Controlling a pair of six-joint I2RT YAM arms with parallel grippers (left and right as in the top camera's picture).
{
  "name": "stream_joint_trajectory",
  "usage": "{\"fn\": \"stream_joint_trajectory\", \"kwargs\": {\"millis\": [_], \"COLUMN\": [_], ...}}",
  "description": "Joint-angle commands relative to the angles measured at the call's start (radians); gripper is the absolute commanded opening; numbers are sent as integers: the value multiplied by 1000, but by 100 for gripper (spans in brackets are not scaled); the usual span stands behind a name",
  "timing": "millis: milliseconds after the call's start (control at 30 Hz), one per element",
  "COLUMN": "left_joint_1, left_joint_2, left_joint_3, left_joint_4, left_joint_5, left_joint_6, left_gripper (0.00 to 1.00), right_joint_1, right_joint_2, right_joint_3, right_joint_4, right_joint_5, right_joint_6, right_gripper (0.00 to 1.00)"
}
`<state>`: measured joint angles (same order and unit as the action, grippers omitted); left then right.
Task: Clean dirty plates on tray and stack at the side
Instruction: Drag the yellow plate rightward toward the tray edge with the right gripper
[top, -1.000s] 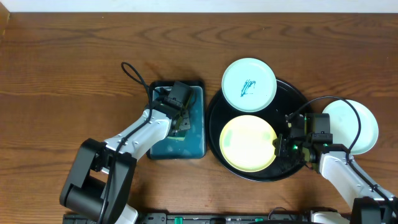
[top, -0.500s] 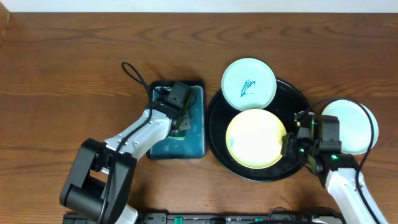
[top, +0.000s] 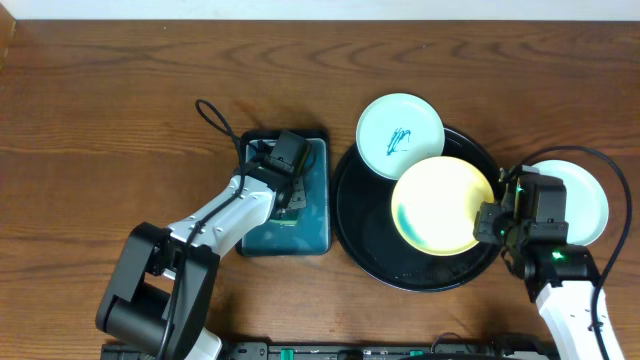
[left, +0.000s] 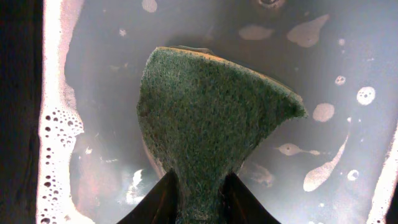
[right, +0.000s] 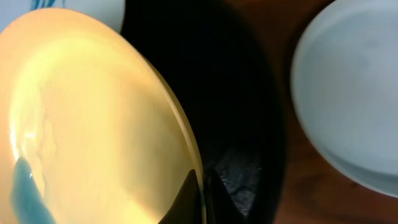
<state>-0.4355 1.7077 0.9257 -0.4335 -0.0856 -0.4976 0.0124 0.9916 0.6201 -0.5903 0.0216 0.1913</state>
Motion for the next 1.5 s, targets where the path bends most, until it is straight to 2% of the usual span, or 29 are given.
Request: {"fn": "stream_joint_trajectory", "kwargs": {"millis": [0, 467, 700, 933, 1267, 1467], "left_joint_1": [3, 3, 3, 3, 3, 3], "left_joint_2": [24, 24, 24, 24, 24, 24], "left_joint_3": [-4, -4, -4, -4, -6, -6], "left_joint_4": [-6, -6, -6, -6, -7, -7], "left_joint_5": [-9, -8, -8, -8, -8, -8], "left_joint_6": [-5, -5, -5, -5, -5, -4], "left_gripper": [26, 26, 26, 26, 26, 26], "right_joint_1": [3, 6, 75, 191, 378, 475], "right_joint_2": [-8, 140, 240, 277, 334, 364], "right_joint_3": [60, 279, 407, 441, 444, 444], "right_joint_4": [-15, -235, -367, -381, -280, -184], "right_joint_5": [69, 182, 423, 606, 806, 827], "right_joint_6": [14, 41, 124, 133, -17, -185], "right_gripper": [1, 1, 1, 1, 1, 1]}}
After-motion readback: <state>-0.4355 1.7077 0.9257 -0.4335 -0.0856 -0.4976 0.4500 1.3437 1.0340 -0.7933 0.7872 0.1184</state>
